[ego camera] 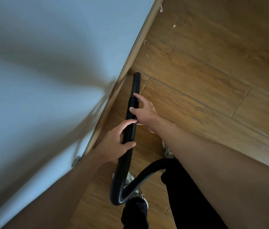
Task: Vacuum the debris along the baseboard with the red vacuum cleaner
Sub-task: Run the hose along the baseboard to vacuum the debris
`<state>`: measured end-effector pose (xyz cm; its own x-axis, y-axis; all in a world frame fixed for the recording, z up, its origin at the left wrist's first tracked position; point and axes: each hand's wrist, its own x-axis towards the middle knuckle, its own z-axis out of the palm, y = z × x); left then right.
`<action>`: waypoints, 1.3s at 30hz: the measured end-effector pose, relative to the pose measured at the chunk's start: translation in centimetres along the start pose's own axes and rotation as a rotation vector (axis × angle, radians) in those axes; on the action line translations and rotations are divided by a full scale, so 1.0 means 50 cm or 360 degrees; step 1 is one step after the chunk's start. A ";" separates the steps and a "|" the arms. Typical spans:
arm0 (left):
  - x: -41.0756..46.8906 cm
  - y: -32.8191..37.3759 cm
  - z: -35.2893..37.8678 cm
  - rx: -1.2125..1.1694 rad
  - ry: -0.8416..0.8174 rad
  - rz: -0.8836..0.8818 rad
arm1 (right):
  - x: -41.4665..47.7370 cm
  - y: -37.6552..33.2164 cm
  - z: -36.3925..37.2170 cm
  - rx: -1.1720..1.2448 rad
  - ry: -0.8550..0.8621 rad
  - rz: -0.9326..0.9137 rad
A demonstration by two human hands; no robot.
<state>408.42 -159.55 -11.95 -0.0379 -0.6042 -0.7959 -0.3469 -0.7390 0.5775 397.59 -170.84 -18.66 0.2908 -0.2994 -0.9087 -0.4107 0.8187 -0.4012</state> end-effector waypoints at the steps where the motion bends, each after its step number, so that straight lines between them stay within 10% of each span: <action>1: 0.002 0.003 0.001 0.0008 0.0000 0.0002 | 0.001 -0.001 -0.004 0.0000 -0.0004 0.0002; 39: 0.075 0.085 -0.013 0.0036 -0.0052 0.0017 | 0.058 -0.057 -0.065 -0.0088 0.0121 -0.0099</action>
<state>407.41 -165.17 -12.35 -0.0725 -0.6019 -0.7953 -0.3675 -0.7252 0.5823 396.79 -175.66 -20.51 0.2520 -0.3869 -0.8870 -0.4417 0.7696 -0.4612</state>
